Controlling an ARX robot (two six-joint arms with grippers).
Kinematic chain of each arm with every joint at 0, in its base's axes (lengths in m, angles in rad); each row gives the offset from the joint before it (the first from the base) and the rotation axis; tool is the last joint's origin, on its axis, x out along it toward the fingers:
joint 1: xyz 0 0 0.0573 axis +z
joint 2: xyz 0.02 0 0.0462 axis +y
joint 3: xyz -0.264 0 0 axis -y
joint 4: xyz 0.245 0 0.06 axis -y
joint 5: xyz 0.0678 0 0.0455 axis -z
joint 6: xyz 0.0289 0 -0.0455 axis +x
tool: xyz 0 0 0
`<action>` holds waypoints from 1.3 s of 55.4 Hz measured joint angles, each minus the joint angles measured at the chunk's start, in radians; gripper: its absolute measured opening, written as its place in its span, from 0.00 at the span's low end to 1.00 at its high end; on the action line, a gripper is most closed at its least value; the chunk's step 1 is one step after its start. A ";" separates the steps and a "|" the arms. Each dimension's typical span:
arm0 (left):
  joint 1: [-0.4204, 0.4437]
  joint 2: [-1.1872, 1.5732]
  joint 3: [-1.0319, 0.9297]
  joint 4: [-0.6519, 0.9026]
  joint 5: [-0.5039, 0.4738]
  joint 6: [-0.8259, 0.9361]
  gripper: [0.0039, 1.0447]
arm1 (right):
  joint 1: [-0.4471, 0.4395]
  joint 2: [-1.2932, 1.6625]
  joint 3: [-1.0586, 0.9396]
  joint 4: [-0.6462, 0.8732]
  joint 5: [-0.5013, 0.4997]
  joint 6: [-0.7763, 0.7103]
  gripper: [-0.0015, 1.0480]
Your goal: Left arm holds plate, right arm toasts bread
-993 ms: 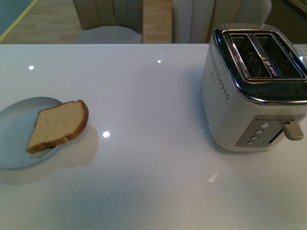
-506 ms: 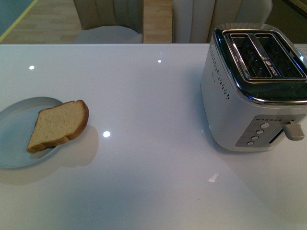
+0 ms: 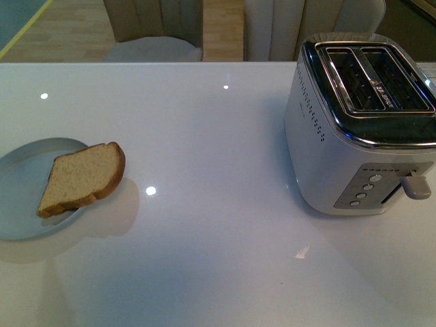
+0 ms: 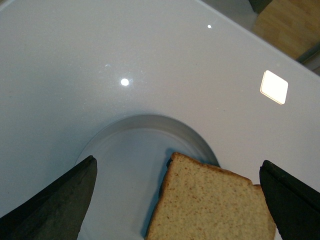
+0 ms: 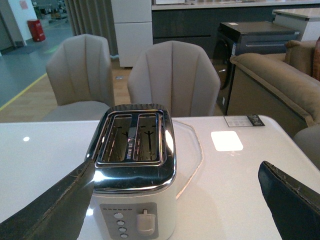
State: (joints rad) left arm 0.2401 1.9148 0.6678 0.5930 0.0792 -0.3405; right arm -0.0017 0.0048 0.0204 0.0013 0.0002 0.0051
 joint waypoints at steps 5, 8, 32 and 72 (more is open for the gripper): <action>0.018 0.084 0.029 0.009 0.001 -0.001 0.93 | 0.000 0.000 0.000 0.000 0.000 0.000 0.92; 0.027 0.122 0.040 0.013 0.004 -0.002 0.93 | 0.000 0.000 0.000 0.000 0.000 0.000 0.92; 0.076 0.387 0.142 0.058 0.041 -0.039 0.93 | 0.000 0.000 0.000 0.000 0.000 0.000 0.92; 0.083 0.508 0.223 0.054 0.040 -0.042 0.58 | 0.000 0.000 0.000 0.000 0.000 0.000 0.92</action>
State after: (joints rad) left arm 0.3229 2.4229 0.8909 0.6472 0.1192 -0.3824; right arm -0.0017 0.0048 0.0204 0.0013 0.0002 0.0051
